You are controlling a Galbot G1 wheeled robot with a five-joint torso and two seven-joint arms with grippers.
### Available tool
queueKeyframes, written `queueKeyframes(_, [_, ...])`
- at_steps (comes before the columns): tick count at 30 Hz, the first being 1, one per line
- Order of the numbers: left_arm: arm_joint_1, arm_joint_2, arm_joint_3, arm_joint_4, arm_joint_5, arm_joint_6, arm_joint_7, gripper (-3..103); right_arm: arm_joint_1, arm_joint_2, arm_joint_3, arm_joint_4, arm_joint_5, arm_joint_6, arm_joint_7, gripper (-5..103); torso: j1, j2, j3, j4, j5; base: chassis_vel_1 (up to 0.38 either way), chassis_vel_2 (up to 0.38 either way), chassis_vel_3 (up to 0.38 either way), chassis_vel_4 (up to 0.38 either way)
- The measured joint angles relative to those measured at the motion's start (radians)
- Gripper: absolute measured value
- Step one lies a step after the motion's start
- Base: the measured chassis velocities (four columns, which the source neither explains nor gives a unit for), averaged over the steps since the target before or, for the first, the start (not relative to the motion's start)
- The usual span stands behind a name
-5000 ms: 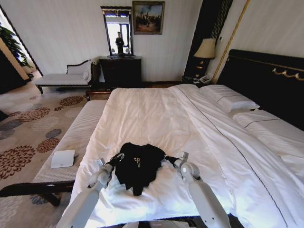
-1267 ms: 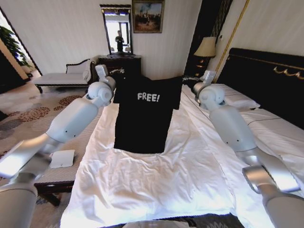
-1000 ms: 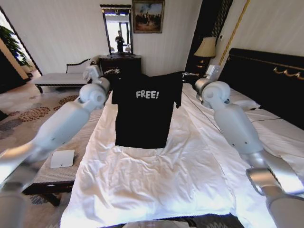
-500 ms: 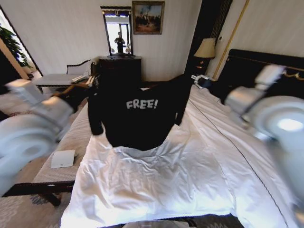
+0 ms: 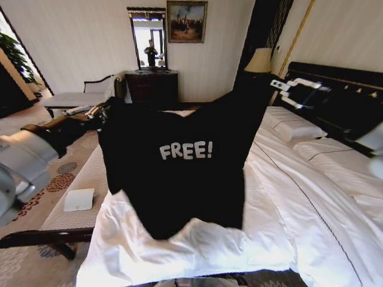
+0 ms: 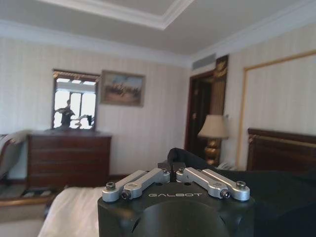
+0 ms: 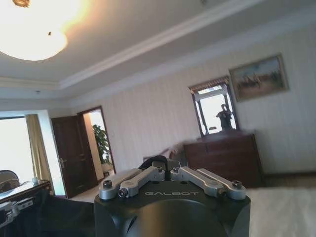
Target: Fold the clothes on the bed.
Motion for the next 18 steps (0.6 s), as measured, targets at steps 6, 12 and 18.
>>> queueKeyframes(6, [-0.079,-0.012,0.281,0.006,0.190,0.014,-0.009,0,-0.194,0.153,-0.155,-0.040,-0.244,-0.044,-0.015,0,0.000,0.000,0.000,-0.0002,0.0008,0.000,0.000,0.000,0.000])
queueKeyframes(12, [-0.150,-0.077,0.569,0.043,0.464,-0.028,0.002,0,-0.139,0.334,-0.510,-0.217,-0.460,-0.057,-0.039,0,0.000,0.000,0.000,0.0000,0.0022,0.000,0.000,0.000,0.000])
queueKeyframes(18, [-0.432,-0.203,1.024,0.261,0.628,-0.043,-0.010,0,-0.001,0.473,-0.757,-0.403,-0.697,-0.044,-0.088,0,0.001,0.000,0.000,0.0007,-0.0006,0.000,0.000,0.000,0.000])
